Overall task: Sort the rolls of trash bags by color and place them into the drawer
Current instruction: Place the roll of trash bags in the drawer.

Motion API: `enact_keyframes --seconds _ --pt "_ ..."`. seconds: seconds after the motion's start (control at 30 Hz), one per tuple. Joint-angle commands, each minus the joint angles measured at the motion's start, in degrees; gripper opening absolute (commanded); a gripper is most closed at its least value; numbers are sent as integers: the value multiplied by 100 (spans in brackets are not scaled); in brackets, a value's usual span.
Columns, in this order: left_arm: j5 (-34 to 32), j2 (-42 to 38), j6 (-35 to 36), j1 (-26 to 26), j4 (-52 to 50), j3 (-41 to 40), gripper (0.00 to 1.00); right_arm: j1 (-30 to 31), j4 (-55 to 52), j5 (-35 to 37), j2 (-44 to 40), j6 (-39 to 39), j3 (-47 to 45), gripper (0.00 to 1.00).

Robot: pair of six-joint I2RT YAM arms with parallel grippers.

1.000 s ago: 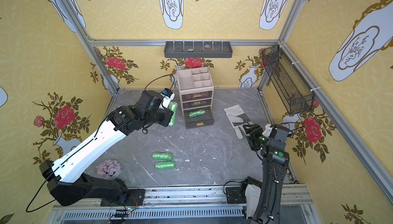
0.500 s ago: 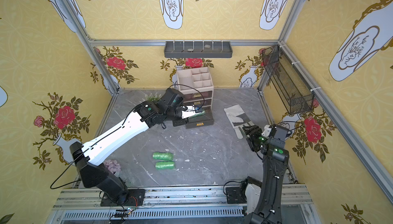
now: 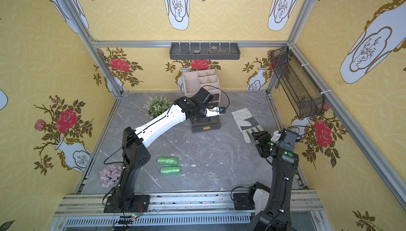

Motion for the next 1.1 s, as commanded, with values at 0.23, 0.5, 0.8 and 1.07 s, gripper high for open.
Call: enact_keyframes --seconds 0.23,0.5,0.8,1.07 --pt "-458 1219 -253 109 -241 964 0 -79 121 -91 27 -147 -101 70" --pt "-518 1783 -239 179 -308 1351 0 -119 86 -105 28 -185 -117 70" --pt "-519 2202 -144 285 -366 1610 0 -156 99 -105 37 -207 -178 70" --pt "-528 2480 25 329 -217 1719 6 -192 174 -130 155 -240 -214 69"
